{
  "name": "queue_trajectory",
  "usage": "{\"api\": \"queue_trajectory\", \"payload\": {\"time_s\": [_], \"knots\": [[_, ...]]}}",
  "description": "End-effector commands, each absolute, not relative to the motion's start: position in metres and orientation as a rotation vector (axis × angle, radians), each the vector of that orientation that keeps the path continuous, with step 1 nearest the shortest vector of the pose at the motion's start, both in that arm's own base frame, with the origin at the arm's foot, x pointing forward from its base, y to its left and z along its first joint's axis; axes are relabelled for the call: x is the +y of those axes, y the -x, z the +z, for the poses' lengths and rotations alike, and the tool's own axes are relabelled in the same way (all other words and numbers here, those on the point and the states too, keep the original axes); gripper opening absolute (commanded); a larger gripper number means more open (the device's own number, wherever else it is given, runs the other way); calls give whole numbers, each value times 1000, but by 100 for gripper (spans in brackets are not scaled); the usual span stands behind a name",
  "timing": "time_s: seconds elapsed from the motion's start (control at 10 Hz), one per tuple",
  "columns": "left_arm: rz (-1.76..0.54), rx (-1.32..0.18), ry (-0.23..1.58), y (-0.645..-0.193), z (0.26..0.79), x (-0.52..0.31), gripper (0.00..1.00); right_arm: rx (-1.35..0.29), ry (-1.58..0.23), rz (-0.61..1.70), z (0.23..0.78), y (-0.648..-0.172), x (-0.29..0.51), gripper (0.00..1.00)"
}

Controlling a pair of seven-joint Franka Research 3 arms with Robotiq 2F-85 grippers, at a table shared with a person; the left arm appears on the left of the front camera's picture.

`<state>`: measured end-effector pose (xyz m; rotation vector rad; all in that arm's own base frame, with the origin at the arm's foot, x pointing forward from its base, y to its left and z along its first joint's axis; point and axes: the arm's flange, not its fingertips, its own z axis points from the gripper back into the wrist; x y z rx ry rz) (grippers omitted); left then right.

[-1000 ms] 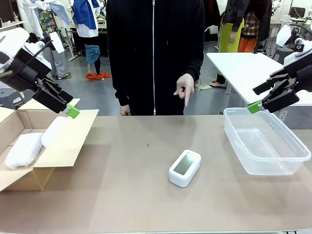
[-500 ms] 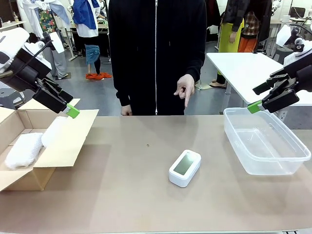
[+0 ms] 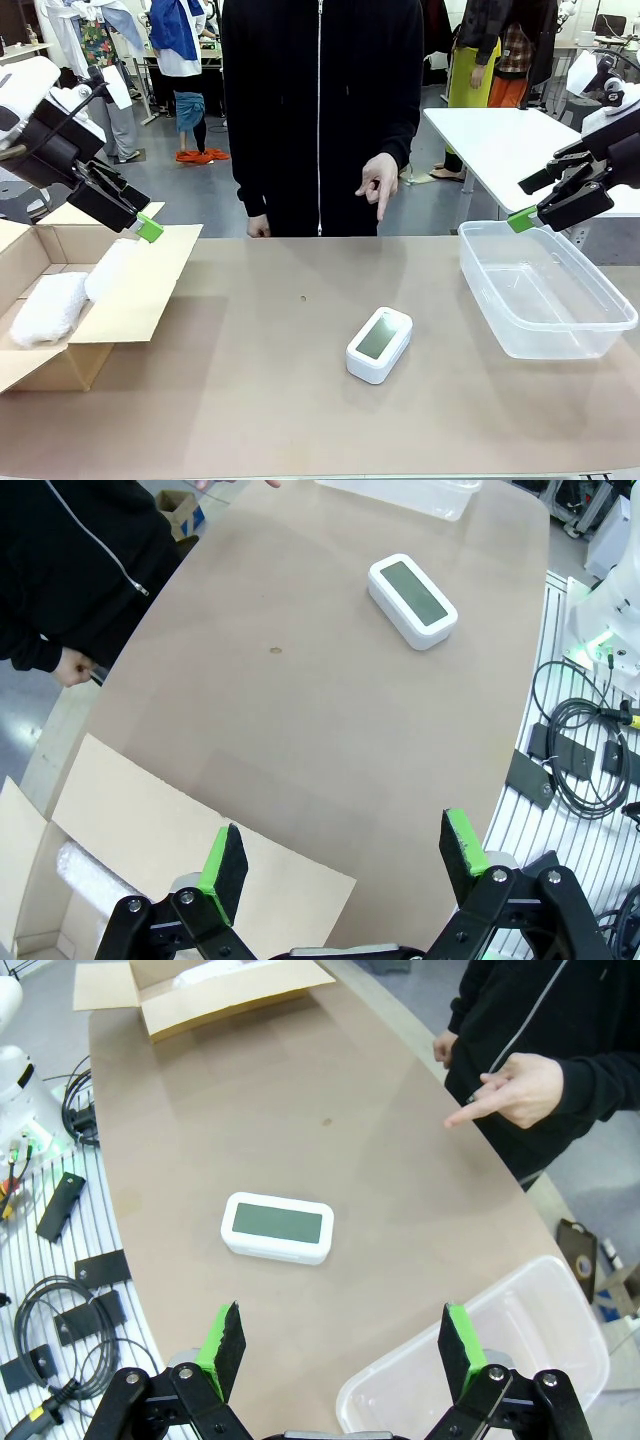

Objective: Separate and place wrapped and unwrapped clocks.
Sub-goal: Pick up the Digital clock indicated by the person.

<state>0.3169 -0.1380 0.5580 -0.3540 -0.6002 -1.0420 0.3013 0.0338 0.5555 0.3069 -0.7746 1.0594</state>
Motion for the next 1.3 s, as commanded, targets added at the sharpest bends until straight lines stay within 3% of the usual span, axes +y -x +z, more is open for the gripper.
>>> {"api": "queue_trajectory", "payload": {"time_s": [0.0, 0.3, 0.7, 1.0, 1.2], "knots": [[-1050, -593, 354, -316, 560, -137, 100, -778, -333, 1069, 554, -303, 33, 100], [-1050, -593, 354, -316, 560, -137, 100, -775, -307, 1059, 556, -301, 34, 100], [-1050, -593, 354, -316, 560, -137, 100, -562, -233, 1555, 579, -367, 133, 100], [-1050, -593, 354, -316, 560, -137, 100, -436, -127, 1909, 545, -388, 203, 100], [-1050, -593, 354, -316, 560, -137, 100, -436, 60, 2118, 505, -389, 219, 100]]}}
